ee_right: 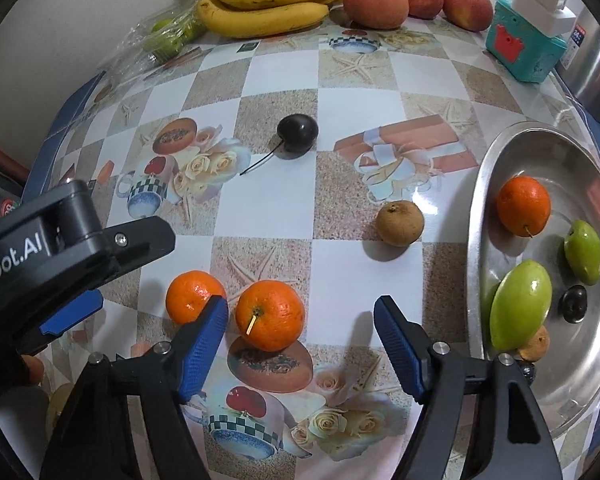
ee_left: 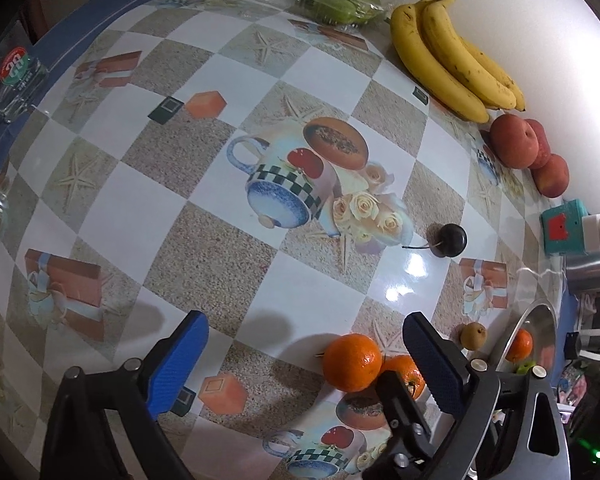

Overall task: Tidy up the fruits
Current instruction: 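Move the left tool to an orange while the right tool moves to another orange, then close the left tool on one orange while the right tool closes on the stemmed orange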

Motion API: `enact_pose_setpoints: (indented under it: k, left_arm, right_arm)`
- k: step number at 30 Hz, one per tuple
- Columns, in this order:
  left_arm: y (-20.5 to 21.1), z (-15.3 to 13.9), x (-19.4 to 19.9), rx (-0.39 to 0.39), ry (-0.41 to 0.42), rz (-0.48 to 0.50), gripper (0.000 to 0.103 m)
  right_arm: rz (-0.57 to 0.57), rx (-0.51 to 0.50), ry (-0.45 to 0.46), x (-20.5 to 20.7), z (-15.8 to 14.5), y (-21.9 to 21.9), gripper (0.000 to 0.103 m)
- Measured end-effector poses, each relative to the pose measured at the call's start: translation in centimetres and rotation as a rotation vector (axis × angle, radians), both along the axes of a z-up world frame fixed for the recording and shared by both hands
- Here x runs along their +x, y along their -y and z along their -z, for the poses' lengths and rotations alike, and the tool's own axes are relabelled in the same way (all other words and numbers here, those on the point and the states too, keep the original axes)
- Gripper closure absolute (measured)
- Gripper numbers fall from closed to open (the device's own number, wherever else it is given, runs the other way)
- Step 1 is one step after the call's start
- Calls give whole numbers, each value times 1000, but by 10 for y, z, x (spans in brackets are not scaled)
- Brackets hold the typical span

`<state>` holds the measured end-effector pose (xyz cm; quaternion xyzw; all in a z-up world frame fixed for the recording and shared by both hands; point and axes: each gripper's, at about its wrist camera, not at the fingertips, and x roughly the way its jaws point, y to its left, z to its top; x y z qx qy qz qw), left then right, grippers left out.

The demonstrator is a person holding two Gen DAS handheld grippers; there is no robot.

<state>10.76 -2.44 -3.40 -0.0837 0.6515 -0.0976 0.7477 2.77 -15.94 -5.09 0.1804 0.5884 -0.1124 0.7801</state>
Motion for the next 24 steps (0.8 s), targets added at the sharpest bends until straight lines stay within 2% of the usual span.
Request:
enact_pose_setpoints:
  k: [8, 12, 14, 16, 20, 22, 24]
  left_arm:
    - [12, 12, -1, -2, -32, 28, 9]
    - [12, 16, -4, -39, -61, 28, 9]
    - [16, 19, -3, -51, -70, 30, 12]
    - [18, 19, -4, -51, -73, 33, 17]
    - [19, 20, -4, -62, -78, 31, 22]
    - [18, 19, -5, -72, -78, 33, 26]
    - [18, 18, -6, -77, -76, 42, 30]
  right_arm:
    - [-17, -21, -19, 4, 8, -3, 26]
    - [-18, -21, -13, 5, 8, -3, 28]
    - [-20, -15, -6, 5, 7, -2, 31]
    - [-25, -1, 4, 4, 6, -2, 39]
    - [-28, 31, 19, 4, 4, -2, 47]
    - [-26, 54, 27, 4, 3, -1, 54]
    - [-28, 72, 32, 4, 3, -1, 57]
